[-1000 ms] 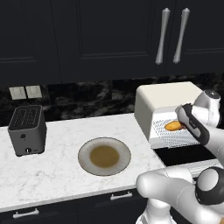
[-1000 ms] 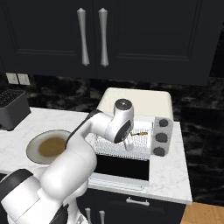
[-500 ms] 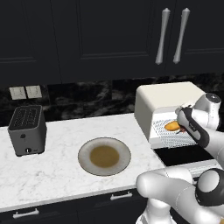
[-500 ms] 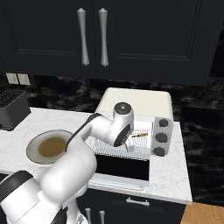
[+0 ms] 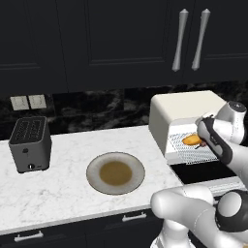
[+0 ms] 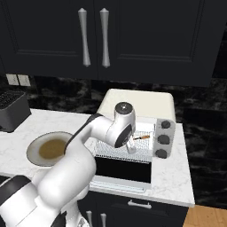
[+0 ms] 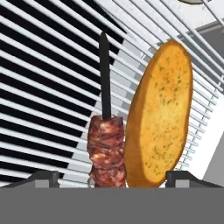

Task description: Pick up the kebab skewer and baguette bread, and place them inside the toaster oven. Close the toaster oven door and start by setting the timer.

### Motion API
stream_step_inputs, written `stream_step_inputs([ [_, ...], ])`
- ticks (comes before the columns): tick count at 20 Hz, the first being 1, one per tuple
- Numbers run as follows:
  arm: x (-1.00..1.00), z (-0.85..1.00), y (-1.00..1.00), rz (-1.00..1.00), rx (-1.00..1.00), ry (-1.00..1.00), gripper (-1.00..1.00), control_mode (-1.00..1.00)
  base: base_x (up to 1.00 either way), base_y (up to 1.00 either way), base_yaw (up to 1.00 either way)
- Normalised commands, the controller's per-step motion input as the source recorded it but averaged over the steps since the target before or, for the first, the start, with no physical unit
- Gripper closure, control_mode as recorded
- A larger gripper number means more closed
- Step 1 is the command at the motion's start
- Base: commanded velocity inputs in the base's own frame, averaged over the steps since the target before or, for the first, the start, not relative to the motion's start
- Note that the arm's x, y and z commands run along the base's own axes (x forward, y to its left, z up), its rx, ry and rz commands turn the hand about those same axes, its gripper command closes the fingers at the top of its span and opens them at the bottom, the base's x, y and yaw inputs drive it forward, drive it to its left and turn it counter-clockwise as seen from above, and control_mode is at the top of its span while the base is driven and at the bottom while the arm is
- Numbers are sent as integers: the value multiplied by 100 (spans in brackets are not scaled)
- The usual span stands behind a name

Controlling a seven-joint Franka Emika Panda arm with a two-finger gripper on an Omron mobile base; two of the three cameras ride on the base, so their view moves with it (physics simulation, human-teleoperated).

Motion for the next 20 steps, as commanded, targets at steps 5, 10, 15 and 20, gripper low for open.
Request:
stream_step_inputs([
  [5,-64,17,2,-30,8,3,-100,-100,0,0,0],
  [10,-68,8,0,-42,27,2,-100,-100,0,0,0],
  [15,-55,0,6,-60,29,0,-100,-100,0,0,0],
  [20,-32,1,15,-67,26,-1,-100,-100,0,0,0],
])
